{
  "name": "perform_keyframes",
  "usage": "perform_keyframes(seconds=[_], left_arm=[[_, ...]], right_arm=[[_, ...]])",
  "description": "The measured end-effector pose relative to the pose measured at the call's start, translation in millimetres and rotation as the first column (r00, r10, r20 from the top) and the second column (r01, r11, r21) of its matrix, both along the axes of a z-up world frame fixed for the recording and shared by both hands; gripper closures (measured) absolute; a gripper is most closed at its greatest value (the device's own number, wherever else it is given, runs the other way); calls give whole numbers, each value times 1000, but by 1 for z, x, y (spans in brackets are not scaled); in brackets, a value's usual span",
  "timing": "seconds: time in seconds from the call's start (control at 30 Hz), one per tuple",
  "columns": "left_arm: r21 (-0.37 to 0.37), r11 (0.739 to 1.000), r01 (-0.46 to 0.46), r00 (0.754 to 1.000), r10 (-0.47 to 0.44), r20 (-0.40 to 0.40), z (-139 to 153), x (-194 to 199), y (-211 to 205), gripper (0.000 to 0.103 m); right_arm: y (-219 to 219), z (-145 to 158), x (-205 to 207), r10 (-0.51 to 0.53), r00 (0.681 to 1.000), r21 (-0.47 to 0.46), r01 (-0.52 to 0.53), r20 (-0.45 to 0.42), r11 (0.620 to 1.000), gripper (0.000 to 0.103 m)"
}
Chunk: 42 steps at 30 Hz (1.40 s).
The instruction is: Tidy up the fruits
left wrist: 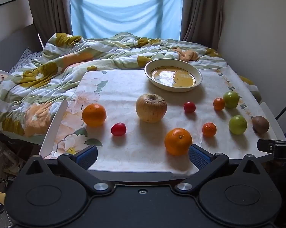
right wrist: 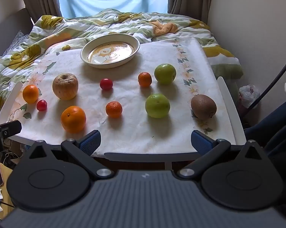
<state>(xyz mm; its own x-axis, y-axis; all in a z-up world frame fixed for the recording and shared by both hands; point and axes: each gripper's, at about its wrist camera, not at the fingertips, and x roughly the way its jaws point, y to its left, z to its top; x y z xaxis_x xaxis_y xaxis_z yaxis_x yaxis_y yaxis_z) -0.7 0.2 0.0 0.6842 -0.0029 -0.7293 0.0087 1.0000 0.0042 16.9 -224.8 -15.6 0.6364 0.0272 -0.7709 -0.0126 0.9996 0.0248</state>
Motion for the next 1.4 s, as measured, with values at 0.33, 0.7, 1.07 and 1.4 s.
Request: perform_keyframes(seconds=[0.33, 0.7, 1.07, 1.4], left_arm=[[24, 1000, -12, 1000, 13, -21, -3, 1, -7, 0], [-3, 1000, -3, 1000, 3, 9, 6, -6, 1, 0], [-2, 1000, -1, 1000, 1, 27, 8, -7, -3, 0], [4, 1000, 2, 999, -3, 37, 10, -7, -7, 0]], right_arm=[[0, 1, -2, 0, 1000, 0, 0, 4, 1000, 0], [1, 2, -6, 0, 1000, -3, 0, 7, 1000, 0], [-1, 3, -11, -2, 1000, -1, 2, 13, 1000, 0], [-1, 5, -11, 1, 1000, -3, -1, 21, 1000, 0]])
